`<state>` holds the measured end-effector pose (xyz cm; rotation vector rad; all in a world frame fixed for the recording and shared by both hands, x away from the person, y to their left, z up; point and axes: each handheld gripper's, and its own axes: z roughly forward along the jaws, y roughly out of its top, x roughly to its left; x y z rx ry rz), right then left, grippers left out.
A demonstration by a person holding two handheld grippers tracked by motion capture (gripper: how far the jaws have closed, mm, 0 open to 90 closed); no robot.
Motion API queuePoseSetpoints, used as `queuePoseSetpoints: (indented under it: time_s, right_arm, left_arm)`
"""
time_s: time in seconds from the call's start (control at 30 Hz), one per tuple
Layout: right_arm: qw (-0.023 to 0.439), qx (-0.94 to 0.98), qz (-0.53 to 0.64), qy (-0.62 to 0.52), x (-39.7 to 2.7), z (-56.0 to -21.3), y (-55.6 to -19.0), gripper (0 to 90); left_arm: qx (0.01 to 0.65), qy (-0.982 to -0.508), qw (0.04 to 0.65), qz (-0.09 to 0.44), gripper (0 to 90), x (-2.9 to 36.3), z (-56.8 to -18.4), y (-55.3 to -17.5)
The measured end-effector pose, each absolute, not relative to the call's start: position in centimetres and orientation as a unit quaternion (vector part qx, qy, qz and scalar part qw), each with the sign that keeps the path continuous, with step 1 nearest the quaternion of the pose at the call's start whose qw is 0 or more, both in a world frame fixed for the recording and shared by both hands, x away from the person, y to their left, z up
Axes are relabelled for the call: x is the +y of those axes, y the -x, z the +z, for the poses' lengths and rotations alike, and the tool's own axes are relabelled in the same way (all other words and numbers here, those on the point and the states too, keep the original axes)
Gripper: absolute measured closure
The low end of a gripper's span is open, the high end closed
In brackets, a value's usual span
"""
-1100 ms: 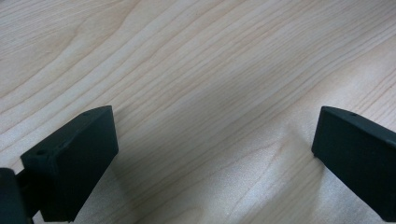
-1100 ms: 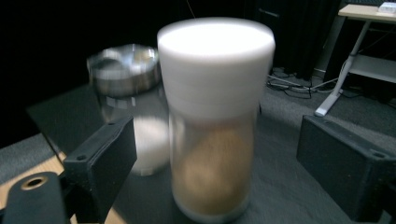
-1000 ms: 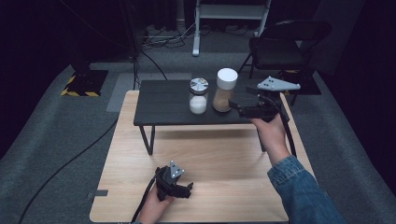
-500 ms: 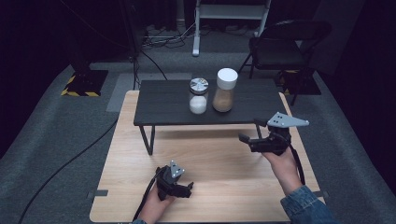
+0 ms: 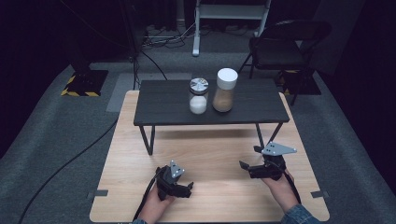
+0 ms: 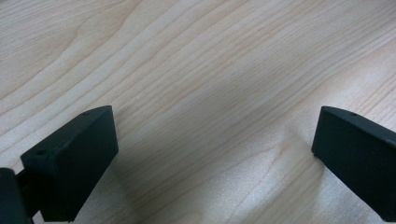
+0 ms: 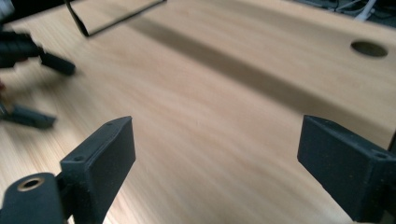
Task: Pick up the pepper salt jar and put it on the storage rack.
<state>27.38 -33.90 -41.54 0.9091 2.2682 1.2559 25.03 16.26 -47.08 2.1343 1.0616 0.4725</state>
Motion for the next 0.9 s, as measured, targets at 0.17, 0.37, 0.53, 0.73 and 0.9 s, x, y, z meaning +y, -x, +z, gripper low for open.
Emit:
queuePoseSetpoints:
  time_s: [0.17, 0.37, 0.53, 0.73, 0.9]
  right_arm:
    - [0.192, 0.829, 0.414, -0.324, -33.6, -43.9, -26.9, 10.9]
    - [0.185, 0.827, 0.404, -0.343, -34.1, -46.2, -26.3, 10.4]
    - [0.175, 0.840, 0.376, -0.349, -33.6, -46.7, -26.5, 9.5]
    - [0.181, 0.844, 0.369, -0.345, -33.4, -46.6, -26.5, 8.6]
    - [0.177, 0.847, 0.369, -0.339, -33.5, -46.6, -26.6, 8.5]
  left_arm:
    - [0.410, -0.823, 0.348, 0.182, 0.2, 16.3, -47.1, -25.0]
    - [0.409, -0.823, 0.348, 0.182, 0.3, 16.3, -47.1, -25.0]
    - [0.409, -0.823, 0.348, 0.182, 0.3, 16.3, -47.1, -25.0]
    - [0.410, -0.823, 0.348, 0.183, 0.3, 16.2, -47.1, -25.0]
    - [0.408, -0.823, 0.349, 0.182, 0.3, 16.1, -47.1, -25.1]
